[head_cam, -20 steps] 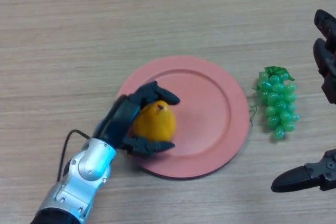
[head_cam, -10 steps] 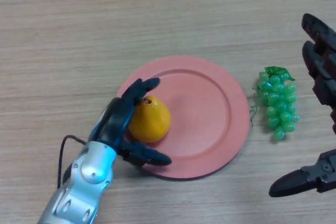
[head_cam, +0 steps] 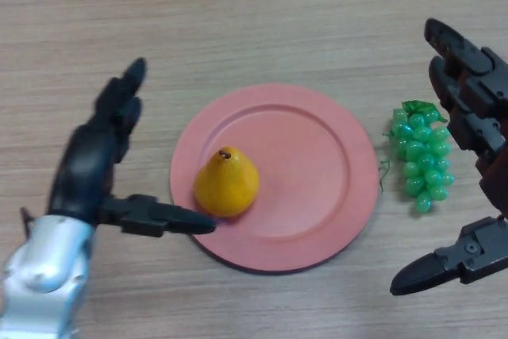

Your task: Pick up the yellow pear and place it on the plate

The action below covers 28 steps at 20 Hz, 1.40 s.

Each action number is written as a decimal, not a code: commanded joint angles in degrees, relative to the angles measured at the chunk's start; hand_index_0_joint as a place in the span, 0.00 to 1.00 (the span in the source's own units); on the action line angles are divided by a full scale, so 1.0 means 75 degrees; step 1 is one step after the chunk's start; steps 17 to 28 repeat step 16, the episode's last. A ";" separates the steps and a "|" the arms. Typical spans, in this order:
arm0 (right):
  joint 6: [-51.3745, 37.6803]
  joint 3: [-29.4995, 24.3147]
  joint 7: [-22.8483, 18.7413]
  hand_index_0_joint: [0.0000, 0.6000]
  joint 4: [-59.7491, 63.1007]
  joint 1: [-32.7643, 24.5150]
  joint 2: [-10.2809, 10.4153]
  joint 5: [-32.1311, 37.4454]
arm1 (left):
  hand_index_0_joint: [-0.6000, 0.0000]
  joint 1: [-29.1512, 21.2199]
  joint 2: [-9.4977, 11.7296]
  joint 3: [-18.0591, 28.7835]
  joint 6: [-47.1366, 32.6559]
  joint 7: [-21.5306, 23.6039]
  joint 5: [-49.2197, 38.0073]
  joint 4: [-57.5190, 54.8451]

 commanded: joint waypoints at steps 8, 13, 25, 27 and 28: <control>-0.0817 -0.0194 0.0081 0.00 0.0015 -0.0387 -0.0247 0.0390 | 1.00 0.0151 0.0676 0.2069 0.0370 -0.0572 -0.1909 -0.1811; -0.0872 0.0030 0.0003 0.00 0.0463 -0.0692 -0.0270 0.0337 | 1.00 0.0142 0.0732 0.2230 0.0639 -0.0654 -0.2065 -0.2170; -0.0655 -0.0006 0.0055 0.00 0.0469 -0.0727 -0.0290 0.0433 | 1.00 0.0192 0.0672 0.2124 0.0270 -0.0558 -0.1939 -0.2132; -0.0655 -0.0006 0.0055 0.00 0.0469 -0.0727 -0.0290 0.0433 | 1.00 0.0192 0.0672 0.2124 0.0270 -0.0558 -0.1939 -0.2132; -0.0655 -0.0006 0.0055 0.00 0.0469 -0.0727 -0.0290 0.0433 | 1.00 0.0192 0.0672 0.2124 0.0270 -0.0558 -0.1939 -0.2132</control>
